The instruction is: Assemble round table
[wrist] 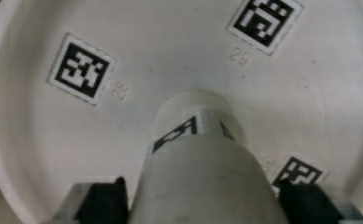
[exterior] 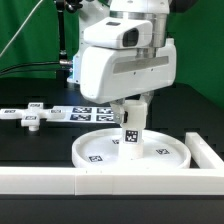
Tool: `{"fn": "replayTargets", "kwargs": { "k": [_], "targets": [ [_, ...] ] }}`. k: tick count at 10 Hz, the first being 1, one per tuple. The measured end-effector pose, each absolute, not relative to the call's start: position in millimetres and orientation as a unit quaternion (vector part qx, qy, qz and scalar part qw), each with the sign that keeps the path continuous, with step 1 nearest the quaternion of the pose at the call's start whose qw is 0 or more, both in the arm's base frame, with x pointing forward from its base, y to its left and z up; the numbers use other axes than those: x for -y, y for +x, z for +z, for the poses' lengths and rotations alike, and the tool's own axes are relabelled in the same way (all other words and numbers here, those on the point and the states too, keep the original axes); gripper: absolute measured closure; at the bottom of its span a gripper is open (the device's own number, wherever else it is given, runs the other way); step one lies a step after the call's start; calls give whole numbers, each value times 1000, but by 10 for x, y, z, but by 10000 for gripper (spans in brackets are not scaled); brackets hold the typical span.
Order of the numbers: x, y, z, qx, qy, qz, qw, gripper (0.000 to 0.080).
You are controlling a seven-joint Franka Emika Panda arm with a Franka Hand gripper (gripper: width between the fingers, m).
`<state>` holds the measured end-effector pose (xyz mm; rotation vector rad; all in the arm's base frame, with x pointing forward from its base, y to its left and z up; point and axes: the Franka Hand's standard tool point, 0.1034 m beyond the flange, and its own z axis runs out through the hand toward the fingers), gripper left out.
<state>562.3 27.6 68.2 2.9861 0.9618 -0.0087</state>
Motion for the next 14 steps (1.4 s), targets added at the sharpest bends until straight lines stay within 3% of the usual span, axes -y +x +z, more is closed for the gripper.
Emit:
{"fn": "replayTargets", "kwargs": {
  "k": [5,11,14],
  "targets": [
    [-357,5614,678,11,1000,-2,-22,390],
    [-382,5629,680,189,982,3,-28,390],
    [-397,5608,674,356,933,-12,-45,390]
  ]
}}
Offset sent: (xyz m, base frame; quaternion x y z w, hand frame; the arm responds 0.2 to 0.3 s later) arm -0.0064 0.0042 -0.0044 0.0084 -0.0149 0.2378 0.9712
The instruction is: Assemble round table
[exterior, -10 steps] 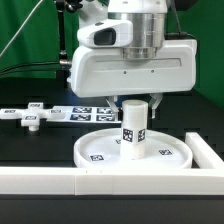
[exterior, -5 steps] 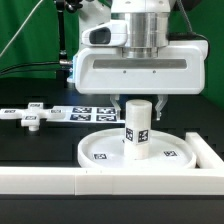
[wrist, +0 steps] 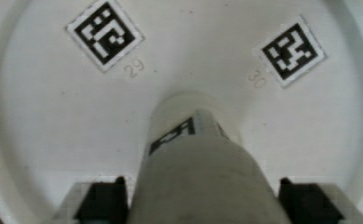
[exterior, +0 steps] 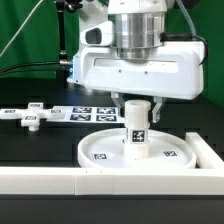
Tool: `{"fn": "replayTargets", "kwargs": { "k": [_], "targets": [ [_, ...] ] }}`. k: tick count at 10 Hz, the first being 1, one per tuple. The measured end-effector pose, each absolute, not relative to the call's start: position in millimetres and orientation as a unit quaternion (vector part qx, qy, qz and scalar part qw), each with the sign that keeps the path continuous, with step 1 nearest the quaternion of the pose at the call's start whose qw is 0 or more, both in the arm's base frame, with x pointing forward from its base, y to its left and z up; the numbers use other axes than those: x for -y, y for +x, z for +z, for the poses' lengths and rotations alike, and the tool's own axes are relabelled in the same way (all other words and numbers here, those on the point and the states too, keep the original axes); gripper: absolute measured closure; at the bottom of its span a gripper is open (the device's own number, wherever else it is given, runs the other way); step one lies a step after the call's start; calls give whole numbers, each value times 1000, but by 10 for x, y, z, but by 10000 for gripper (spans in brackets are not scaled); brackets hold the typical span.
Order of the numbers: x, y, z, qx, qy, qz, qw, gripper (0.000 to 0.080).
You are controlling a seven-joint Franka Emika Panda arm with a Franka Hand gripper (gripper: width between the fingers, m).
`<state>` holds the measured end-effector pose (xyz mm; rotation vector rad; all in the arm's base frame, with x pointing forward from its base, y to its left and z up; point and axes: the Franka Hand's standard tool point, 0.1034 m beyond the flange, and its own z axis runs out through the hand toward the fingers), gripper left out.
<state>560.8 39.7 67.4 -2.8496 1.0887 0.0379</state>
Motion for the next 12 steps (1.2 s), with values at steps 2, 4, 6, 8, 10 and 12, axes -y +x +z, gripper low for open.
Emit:
{"fn": "replayTargets", "kwargs": {
  "k": [2,4,6,8,10,12],
  "targets": [
    [-410,5609,673,-460,-886,23,56,390],
    [-439,5609,673,-539,-840,31,58,390],
    [-446,5614,675,-604,-794,37,61,390],
    [-442,5617,674,-594,-801,35,62,390],
    [-446,5616,671,-578,-813,34,62,230],
    [-438,5637,695,-502,-862,24,66,166]
  ]
}}
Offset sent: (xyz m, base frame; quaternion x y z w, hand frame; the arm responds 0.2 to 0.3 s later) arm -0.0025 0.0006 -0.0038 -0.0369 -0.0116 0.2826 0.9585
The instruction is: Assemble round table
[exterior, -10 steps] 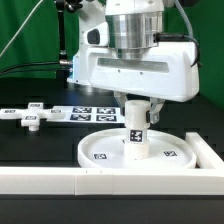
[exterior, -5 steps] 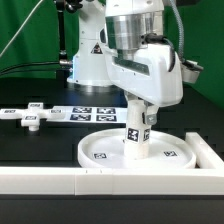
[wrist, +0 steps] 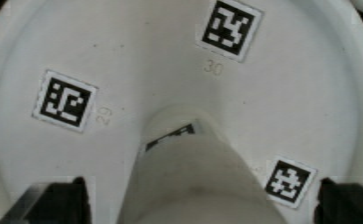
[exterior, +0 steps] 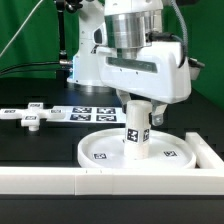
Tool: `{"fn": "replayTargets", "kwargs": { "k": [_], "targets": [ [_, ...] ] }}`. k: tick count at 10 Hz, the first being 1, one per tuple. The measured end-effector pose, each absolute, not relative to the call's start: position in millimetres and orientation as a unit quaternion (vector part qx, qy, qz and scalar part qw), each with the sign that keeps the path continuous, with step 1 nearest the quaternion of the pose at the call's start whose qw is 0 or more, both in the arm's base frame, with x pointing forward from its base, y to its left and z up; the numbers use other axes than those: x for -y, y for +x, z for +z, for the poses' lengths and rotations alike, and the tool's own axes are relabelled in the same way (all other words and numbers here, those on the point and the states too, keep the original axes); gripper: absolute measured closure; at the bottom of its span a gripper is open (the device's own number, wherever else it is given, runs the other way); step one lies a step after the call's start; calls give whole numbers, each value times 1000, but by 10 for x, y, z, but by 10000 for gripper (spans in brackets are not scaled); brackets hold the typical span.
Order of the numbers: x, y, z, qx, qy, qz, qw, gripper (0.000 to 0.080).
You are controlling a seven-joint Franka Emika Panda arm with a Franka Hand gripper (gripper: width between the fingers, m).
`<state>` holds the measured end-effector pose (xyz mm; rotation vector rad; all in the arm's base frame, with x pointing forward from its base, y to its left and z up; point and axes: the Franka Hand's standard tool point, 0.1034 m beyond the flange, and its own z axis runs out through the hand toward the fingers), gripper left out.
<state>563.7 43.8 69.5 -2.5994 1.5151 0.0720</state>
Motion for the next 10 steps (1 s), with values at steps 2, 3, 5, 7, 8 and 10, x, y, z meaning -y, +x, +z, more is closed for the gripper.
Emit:
{"fn": "replayTargets", "kwargs": {
  "k": [2,3,5,7,8,10],
  "targets": [
    [-437,5631,682,-435,-898,20,67,155],
    [-436,5631,681,-402,-913,17,68,151],
    [-442,5630,683,-307,-950,11,63,151],
    [-453,5649,697,-193,-980,1,57,151],
    [-453,5661,705,-147,-987,-2,56,151],
    [-430,5685,718,-95,-994,-17,55,151]
  ]
}}
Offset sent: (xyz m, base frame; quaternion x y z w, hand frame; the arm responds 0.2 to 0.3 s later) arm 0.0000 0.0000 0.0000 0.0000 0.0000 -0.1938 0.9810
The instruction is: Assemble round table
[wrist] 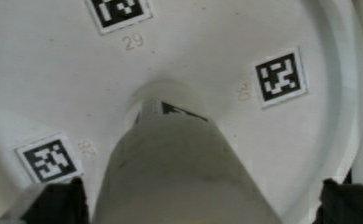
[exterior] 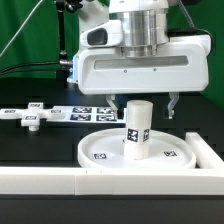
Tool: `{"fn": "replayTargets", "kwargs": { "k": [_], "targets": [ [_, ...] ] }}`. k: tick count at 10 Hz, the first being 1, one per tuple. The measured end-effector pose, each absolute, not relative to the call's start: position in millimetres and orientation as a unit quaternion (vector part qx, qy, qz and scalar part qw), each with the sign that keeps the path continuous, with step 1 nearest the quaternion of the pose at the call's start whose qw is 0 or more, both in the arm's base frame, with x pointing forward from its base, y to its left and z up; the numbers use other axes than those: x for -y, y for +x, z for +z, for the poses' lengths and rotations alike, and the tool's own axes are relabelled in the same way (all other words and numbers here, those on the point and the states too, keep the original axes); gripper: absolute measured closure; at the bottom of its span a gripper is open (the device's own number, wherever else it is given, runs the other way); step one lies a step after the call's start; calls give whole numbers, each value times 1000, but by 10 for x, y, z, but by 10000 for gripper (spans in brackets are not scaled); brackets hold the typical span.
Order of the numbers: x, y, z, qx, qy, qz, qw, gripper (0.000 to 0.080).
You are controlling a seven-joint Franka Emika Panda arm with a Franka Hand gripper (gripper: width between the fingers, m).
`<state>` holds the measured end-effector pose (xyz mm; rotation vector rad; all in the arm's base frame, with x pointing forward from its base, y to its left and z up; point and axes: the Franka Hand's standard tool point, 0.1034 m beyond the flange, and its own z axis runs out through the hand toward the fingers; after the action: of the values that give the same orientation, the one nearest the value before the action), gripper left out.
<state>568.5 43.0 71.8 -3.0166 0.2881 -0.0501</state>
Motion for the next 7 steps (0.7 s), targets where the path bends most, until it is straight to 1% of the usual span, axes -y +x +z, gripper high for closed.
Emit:
{"fn": "replayTargets", "kwargs": {
  "k": [3,5,7],
  "targets": [
    [-420,5680,708,0,-998,-22,53,151],
    [-445,5701,727,104,-994,-25,36,151],
    [-486,5695,725,194,-980,-26,30,151]
  ]
}}
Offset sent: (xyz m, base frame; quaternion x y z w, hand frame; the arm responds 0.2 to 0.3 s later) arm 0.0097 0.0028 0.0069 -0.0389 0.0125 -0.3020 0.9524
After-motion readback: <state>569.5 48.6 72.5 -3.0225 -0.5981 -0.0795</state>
